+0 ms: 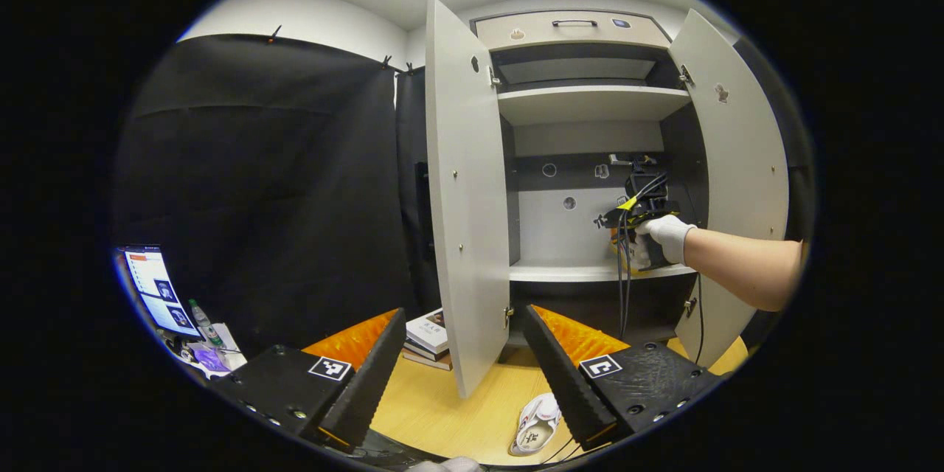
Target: Grab one shoe with the right hand and put it into the shoe cabinet, grab the other shoe with the left hand and put it into the shoe cabinet; then close the right door with the right hand and the left door with the left hand.
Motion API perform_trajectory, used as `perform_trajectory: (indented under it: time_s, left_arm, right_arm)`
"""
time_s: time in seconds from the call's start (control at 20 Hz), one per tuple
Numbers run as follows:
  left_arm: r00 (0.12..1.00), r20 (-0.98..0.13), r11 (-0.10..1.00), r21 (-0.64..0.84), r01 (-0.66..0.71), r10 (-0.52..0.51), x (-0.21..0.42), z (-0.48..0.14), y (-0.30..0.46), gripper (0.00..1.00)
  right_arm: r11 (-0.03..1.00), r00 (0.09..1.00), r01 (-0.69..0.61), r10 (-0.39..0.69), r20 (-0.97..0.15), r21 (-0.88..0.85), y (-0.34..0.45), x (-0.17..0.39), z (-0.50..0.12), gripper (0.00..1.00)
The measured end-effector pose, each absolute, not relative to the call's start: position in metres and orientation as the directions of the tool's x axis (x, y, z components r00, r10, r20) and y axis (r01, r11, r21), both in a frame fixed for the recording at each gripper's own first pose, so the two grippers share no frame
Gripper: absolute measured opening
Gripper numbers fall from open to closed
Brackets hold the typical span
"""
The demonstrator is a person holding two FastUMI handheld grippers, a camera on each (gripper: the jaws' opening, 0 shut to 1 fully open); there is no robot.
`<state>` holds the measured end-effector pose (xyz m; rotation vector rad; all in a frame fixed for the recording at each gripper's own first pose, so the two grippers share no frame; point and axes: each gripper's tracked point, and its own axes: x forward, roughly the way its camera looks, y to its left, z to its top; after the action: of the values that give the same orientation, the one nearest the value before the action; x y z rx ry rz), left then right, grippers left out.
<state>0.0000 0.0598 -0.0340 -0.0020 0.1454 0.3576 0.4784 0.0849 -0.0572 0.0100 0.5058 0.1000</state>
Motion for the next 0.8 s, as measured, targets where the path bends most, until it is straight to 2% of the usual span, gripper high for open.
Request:
perform_trajectory:
  time_s: [0.05,0.1,0.2,0.25,0.3,0.35,0.55,0.65,0.7,0.75,0.8]
  left_arm:
    - [0.927,-0.141,0.938,0.024,-0.347,0.346,0.001,-0.033,0.06,0.96]
    - [0.927,-0.14,0.937,0.022,-0.349,0.349,0.0,-0.032,0.06,0.96]
    - [0.928,-0.136,0.938,0.014,-0.347,0.346,0.001,-0.033,0.059,0.96]
    - [0.929,-0.136,0.938,0.01,-0.346,0.344,0.0,-0.033,0.06,0.96]
    - [0.931,-0.129,0.939,0.007,-0.345,0.343,0.0,-0.033,0.06,0.96]
    - [0.932,-0.126,0.94,0.005,-0.342,0.34,0.0,-0.033,0.06,0.96]
    - [0.935,-0.123,0.943,0.007,-0.333,0.331,0.001,-0.031,0.06,0.96]
    - [0.939,-0.119,0.946,0.003,-0.323,0.321,0.0,-0.031,0.059,0.96]
    - [0.943,-0.117,0.949,0.002,-0.314,0.312,0.001,-0.031,0.058,0.96]
    - [0.945,-0.116,0.951,0.003,-0.308,0.306,0.0,-0.031,0.058,0.96]
    - [0.948,-0.117,0.954,0.005,-0.299,0.298,0.0,-0.031,0.057,0.96]
  right_arm:
    - [0.988,0.864,-0.134,0.155,-0.478,0.079,0.098,0.478,-0.057,0.27]
    - [0.987,0.864,-0.136,0.158,-0.477,0.081,0.099,0.474,-0.054,0.27]
    - [0.987,0.884,-0.143,0.161,-0.439,0.076,0.101,0.468,-0.04,0.4]
    - [0.986,0.888,-0.146,0.165,-0.43,0.078,0.104,0.464,-0.036,0.57]
    - [0.987,0.894,-0.142,0.16,-0.419,0.074,0.103,0.46,-0.032,0.65]
    - [0.988,0.901,-0.14,0.154,-0.406,0.065,0.102,0.458,-0.029,0.78]
    - [0.996,0.944,-0.085,0.09,-0.319,0.029,0.087,0.435,-0.005,0.84]
    - [0.994,0.959,-0.101,0.108,-0.263,0.039,0.089,0.414,0.012,0.8]
    - [0.992,0.966,-0.115,0.122,-0.229,0.044,0.091,0.4,0.022,0.84]
    - [0.99,0.97,-0.133,0.14,-0.199,0.047,0.093,0.382,0.032,0.81]
    - [0.989,0.976,-0.141,0.146,-0.163,0.041,0.093,0.363,0.043,0.84]
